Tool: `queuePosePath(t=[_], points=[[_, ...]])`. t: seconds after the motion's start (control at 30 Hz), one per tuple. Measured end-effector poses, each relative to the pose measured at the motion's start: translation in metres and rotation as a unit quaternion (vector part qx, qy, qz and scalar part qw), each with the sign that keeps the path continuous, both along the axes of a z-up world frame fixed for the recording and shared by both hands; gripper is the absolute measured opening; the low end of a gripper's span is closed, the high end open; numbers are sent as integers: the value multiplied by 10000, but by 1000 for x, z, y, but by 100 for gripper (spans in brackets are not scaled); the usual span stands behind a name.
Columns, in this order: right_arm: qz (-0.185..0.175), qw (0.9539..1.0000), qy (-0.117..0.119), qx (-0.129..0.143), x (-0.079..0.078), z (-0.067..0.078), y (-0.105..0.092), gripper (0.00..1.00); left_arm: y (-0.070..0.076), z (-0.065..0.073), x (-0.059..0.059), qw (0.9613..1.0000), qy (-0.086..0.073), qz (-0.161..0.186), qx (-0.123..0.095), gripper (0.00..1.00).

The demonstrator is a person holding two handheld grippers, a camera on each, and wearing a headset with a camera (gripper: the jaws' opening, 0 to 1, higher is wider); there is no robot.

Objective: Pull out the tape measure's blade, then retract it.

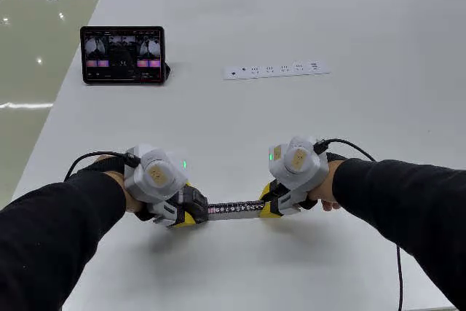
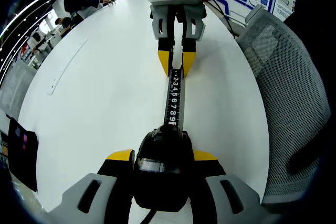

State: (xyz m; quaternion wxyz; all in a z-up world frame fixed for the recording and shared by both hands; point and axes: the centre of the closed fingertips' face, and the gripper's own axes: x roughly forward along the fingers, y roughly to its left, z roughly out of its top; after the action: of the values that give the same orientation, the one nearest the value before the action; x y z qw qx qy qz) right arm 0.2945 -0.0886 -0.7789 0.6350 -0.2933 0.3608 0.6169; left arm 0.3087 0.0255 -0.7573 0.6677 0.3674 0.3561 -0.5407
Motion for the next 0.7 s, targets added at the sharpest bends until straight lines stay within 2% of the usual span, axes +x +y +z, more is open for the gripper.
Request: queuePosePath(t=[0.7], points=[[-32, 10000, 6, -64, 1, 0, -16, 10, 0, 0, 0, 10000, -7, 19, -17, 36]])
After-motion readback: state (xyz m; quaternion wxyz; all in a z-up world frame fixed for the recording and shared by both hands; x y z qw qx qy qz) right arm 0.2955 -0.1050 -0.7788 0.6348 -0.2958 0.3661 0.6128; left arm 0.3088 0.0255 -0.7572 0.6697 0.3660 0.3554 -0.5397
